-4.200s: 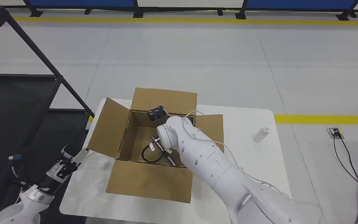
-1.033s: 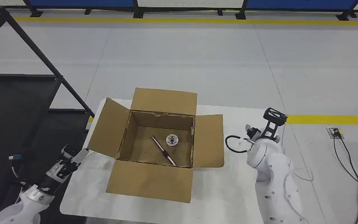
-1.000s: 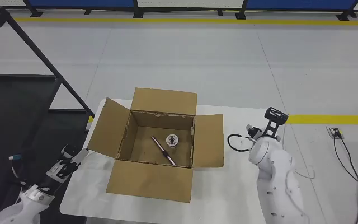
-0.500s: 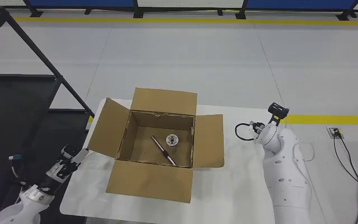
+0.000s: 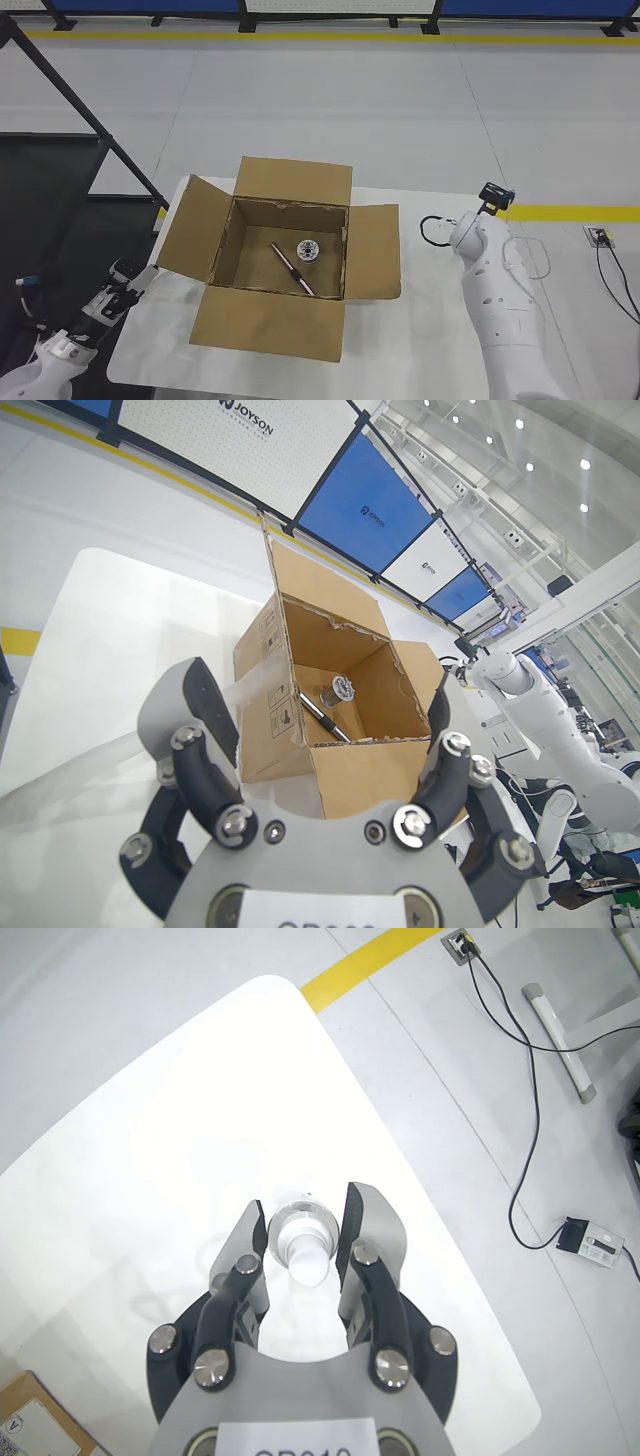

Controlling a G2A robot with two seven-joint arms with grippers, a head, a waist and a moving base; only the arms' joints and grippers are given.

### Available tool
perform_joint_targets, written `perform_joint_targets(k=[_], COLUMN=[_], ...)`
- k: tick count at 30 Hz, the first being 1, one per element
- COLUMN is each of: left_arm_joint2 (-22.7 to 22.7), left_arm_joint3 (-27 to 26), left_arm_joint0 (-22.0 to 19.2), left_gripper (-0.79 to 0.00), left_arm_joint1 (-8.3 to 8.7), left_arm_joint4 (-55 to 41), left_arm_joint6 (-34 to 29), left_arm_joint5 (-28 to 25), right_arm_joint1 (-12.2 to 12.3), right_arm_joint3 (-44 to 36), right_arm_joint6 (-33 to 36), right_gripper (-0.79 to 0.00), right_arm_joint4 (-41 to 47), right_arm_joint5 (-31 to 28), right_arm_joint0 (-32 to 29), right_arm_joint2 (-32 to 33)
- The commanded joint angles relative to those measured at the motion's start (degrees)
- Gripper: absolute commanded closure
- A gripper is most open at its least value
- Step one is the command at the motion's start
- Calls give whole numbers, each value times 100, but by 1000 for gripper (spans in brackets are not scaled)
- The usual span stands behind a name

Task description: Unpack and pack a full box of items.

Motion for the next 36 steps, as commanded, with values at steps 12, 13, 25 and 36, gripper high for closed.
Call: perform_joint_targets(k=[12, 13, 25, 36], left_arm_joint2=[0, 0, 0, 0], left_arm_joint3=[0, 0, 0, 0], left_arm_joint0=[0, 0, 0, 0], left_gripper=[-785, -785, -785, -785], left_arm_joint1=[0, 0, 0, 0], left_arm_joint4=[0, 0, 0, 0], left_arm_joint6=[0, 0, 0, 0], left_arm_joint5=[0, 0, 0, 0], right_arm_joint1=[-125, -135, -316, -495], right_arm_joint3=[-1587, -1913, -4790, -3970], right_arm_joint6=[-142, -108, -188, 360], right_gripper=[0, 0, 0, 0], right_arm_joint4=[67, 25, -196, 784], right_arm_joint5=[168, 184, -111, -1801], right_arm_joint0=[-639, -774, -1952, -1159], right_arm_joint2=[-508, -577, -1976, -2956])
